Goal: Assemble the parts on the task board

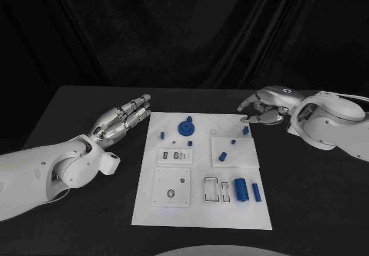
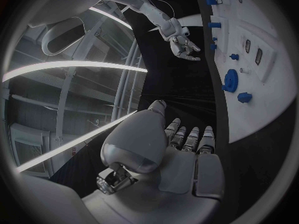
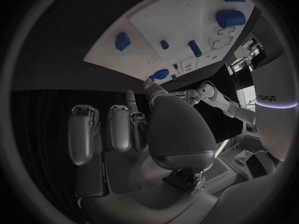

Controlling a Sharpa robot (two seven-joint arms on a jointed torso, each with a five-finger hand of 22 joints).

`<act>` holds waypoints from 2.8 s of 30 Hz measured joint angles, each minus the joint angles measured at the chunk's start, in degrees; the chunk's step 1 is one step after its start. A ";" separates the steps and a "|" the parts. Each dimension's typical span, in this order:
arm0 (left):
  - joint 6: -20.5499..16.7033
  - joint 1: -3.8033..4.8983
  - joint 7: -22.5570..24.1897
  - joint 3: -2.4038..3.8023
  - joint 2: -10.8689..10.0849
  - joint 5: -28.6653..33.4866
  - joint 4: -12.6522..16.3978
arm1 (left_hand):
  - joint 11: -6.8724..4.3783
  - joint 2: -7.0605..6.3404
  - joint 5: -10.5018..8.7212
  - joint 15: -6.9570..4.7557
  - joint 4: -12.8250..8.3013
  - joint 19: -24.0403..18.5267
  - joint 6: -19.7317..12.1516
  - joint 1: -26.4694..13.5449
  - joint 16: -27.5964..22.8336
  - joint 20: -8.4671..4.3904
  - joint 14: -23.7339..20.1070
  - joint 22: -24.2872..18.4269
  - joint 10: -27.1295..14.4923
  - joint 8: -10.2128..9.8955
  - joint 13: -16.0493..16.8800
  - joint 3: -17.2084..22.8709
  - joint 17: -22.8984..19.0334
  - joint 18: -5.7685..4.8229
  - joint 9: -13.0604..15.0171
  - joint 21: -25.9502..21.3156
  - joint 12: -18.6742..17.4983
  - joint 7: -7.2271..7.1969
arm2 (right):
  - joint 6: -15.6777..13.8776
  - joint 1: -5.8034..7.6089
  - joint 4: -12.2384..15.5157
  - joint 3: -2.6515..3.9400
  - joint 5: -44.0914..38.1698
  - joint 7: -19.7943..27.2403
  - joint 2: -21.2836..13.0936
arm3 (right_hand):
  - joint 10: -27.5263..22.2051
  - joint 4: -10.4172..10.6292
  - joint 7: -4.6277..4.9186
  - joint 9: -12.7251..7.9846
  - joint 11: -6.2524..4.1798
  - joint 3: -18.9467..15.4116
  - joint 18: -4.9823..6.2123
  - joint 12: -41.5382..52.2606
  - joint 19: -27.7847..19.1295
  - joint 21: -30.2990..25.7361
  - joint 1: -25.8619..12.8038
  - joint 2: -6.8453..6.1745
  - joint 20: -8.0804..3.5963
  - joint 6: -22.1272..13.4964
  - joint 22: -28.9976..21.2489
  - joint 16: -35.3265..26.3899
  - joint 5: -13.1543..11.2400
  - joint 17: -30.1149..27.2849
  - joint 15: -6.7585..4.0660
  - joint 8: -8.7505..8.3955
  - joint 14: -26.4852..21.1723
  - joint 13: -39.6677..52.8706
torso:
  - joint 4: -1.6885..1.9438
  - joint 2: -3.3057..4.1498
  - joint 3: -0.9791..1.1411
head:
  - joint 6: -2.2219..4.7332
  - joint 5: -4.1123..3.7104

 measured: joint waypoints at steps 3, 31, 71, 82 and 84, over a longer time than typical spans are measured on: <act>0.00 -0.01 0.00 0.00 0.02 0.00 0.01 | 0.00 0.00 0.00 0.00 0.00 0.00 0.00 0.00 0.00 0.00 0.00 0.00 0.00 0.00 0.00 0.00 -0.02 0.00 0.00 0.00 0.00 0.00 | -0.54 -0.59 -0.01 -0.01 -0.17 -0.31 -0.77 | 0.00 1.08 0.22 -0.14 0.00 -0.65 0.00 0.00 0.00 0.00 -0.31 -0.31 0.00 -0.22 0.00 0.33 -1.94 0.00 0.00 0.00 0.00 0.00 | 0.00 -0.01 0.01 | 0.01 0.01; 0.04 -0.13 0.00 -0.01 0.34 0.00 -0.33 | -0.01 0.00 0.22 0.00 -0.32 0.00 0.00 0.00 0.00 0.00 0.00 0.01 0.00 0.00 0.04 0.32 -0.02 0.00 0.00 0.00 0.00 0.00 | -1.16 -4.33 -2.43 -0.03 -0.62 -2.10 -0.13 | 0.17 5.03 1.45 0.04 0.63 -1.70 0.02 0.00 0.00 -0.23 1.76 -3.38 0.00 -0.83 -0.02 0.82 -1.32 -0.02 0.09 -0.26 -0.09 -0.02 | 0.07 -0.02 -0.03 | 0.04 0.01; 0.65 -0.20 0.00 -0.01 0.51 -0.01 -0.65 | 0.15 0.00 0.22 0.00 -0.55 0.00 0.00 0.00 0.00 0.00 0.00 -0.03 0.15 0.00 0.02 0.55 -0.04 0.00 0.03 0.00 0.00 0.00 | 0.42 -5.62 -4.61 -0.03 -3.43 -2.54 1.57 | -0.01 4.71 2.25 4.74 1.24 -1.38 0.03 0.00 -0.20 -1.79 4.40 -2.39 0.63 1.22 -0.03 0.13 5.99 -0.03 0.62 5.53 -0.21 0.02 | 0.05 0.00 -0.07 | -0.10 0.07; 0.85 -0.21 0.00 -0.01 0.59 -0.01 -0.74 | 0.14 0.00 0.22 0.00 -0.79 0.00 -0.01 0.00 0.00 0.00 0.00 -0.02 0.15 0.00 0.03 0.79 -0.02 0.00 0.03 0.00 0.00 -0.01 | 0.51 -5.87 -5.10 -0.03 -3.48 -2.56 2.07 | -0.01 3.90 1.97 6.49 1.24 -0.90 0.03 0.00 -0.20 -2.00 5.47 -1.32 0.63 1.76 0.01 0.13 8.09 -0.03 0.62 8.24 -0.21 0.01 | 0.07 0.00 -0.07 | -0.22 0.04; 0.88 -0.22 0.00 -0.01 0.59 -0.01 -0.76 | 0.14 0.00 0.22 0.00 -0.79 0.00 -0.01 0.00 0.00 0.00 0.00 -0.02 0.15 0.00 0.03 0.79 -0.02 0.00 0.03 0.00 0.00 -0.01 | 0.49 -5.91 -5.12 -0.03 -3.49 -2.54 2.11 | -0.01 3.59 1.86 6.97 1.24 -0.60 0.03 0.00 -0.20 -2.00 5.68 -1.11 0.63 2.27 0.01 0.13 9.47 -0.03 0.62 8.95 -0.21 0.01 | 0.07 0.00 -0.07 | -0.23 0.02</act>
